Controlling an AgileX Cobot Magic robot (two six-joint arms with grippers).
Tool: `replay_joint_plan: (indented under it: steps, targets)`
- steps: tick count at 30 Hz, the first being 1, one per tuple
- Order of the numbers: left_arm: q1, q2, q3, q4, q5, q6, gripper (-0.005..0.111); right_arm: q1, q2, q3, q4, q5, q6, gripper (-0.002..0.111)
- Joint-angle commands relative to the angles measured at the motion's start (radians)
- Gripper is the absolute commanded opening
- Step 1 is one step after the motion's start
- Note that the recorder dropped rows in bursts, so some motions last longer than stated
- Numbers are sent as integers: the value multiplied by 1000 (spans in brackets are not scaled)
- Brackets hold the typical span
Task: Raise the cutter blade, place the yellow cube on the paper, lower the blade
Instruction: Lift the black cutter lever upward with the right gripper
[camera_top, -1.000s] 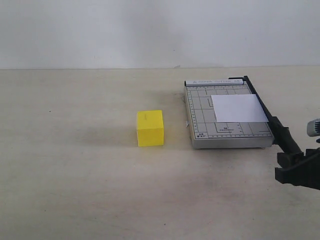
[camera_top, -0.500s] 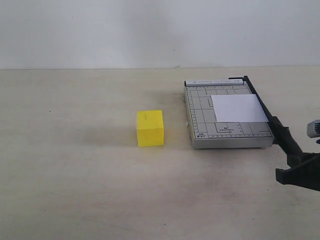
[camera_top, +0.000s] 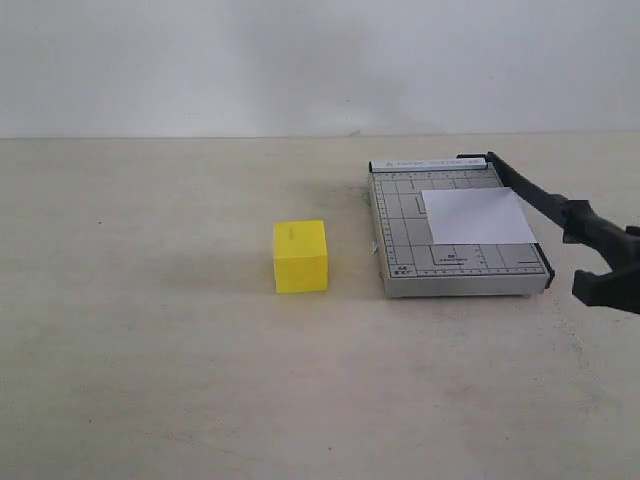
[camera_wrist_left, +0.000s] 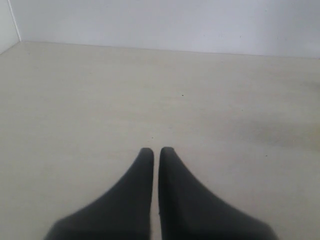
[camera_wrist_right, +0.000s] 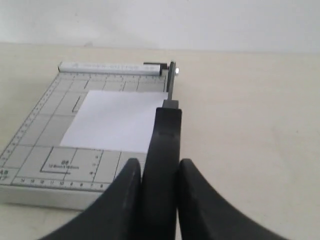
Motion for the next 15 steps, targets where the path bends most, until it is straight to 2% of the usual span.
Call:
replay_joint_plan:
  steps: [1,15]
  targets:
    - [3,-2,-1,0,-17,-5,4,-1,-58,-8,-27,-144,-34,0]
    - [3,-2,-1,0,-17,-5,4,-1,-60,-62,-27,-152,-34,0]
